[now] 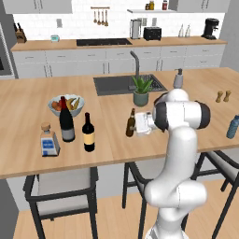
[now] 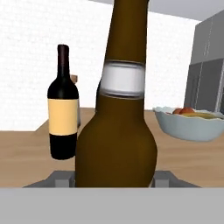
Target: Move the plastic bottles in the middle to the plastics group, and the glass bottles in the middle to the glass group.
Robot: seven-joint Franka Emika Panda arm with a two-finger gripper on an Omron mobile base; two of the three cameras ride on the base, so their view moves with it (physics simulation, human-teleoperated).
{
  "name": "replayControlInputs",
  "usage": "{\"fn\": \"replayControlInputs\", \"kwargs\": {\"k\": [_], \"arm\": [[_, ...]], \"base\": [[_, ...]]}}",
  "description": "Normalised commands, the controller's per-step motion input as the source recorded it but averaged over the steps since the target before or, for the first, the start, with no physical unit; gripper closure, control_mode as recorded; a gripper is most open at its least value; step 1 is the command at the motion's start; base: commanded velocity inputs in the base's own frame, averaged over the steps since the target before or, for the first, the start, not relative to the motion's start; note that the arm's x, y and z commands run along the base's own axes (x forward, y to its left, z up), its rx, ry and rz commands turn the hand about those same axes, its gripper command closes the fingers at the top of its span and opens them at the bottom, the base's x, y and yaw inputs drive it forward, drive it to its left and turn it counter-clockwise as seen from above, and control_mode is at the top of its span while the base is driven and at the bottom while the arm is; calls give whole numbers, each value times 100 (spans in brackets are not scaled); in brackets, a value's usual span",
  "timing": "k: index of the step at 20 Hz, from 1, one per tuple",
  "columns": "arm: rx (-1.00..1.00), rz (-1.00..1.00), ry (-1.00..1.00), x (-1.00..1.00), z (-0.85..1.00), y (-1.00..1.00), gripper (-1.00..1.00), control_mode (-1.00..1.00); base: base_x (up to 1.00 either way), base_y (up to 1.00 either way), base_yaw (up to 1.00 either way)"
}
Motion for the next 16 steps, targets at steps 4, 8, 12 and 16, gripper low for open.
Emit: {"fn": "replayControlInputs", "kwargs": {"k": [4, 8, 12, 16], "arm": [[0, 2, 0, -14, 18, 62, 100, -100], [-1, 1, 0, -2, 5, 59, 100, -100], [-5, 1, 1, 19, -8, 51, 100, -100], [0, 4, 0, 33, -21, 54, 100, -100]], "base": [[0, 0, 0], [0, 0, 0], [0, 0, 0], [0, 0, 0]]}}
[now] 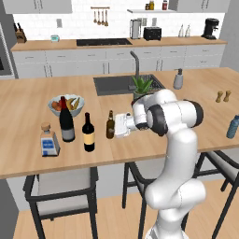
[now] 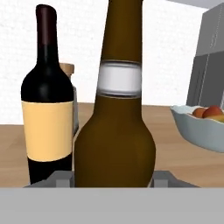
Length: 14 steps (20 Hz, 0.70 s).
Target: Move the plastic bottles in the middle to the plastics group, and the glass bottles in the middle to the glass group.
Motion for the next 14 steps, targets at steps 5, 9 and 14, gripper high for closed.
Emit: {"fn": "replayControlInputs", "kwargs": {"k": [5, 9, 14], "arm": [[0, 4, 0, 35, -24, 49, 100, -100], [0, 4, 0, 41, -20, 39, 100, -100], [0, 4, 0, 36, -19, 48, 100, -100]], "base": [[0, 0, 0], [0, 0, 0], [0, 0, 0]]}}
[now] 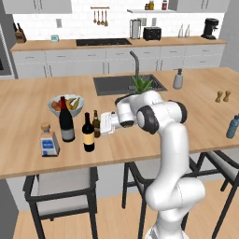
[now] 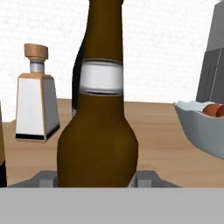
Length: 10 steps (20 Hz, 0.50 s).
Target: Move the plastic bottles in the middle to the plastics group, and the glass bottles in the middle to the glass group.
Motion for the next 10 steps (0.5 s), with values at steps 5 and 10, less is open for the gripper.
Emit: {"fn": "replayControlInputs", "kwargs": {"k": [5, 10], "arm": [[0, 3, 0, 20, -26, 44, 100, -100], [0, 1, 0, 1, -44, 23, 100, -100]], "base": [[0, 0, 0], [0, 0, 0]]}}
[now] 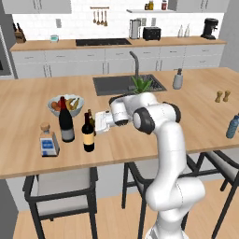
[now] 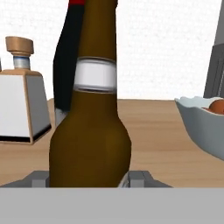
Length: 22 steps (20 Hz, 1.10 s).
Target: Move the plastic bottles in the middle to the plastics group, and the glass bottles in the middle to the glass group.
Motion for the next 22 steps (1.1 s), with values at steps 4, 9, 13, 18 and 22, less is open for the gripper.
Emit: {"fn": "replayControlInputs", "kwargs": {"k": [4, 9, 13, 18, 22], "arm": [[0, 1, 1, 0, -51, 3, 100, -100], [0, 1, 3, 0, -55, 0, 100, -100], [0, 3, 0, -11, -51, 0, 100, -100], [0, 2, 0, -22, -45, -13, 100, -100], [0, 0, 0, -12, -36, -21, 100, -100]], "base": [[0, 0, 0], [0, 0, 0], [0, 0, 0], [0, 0, 0], [0, 0, 0]]}}
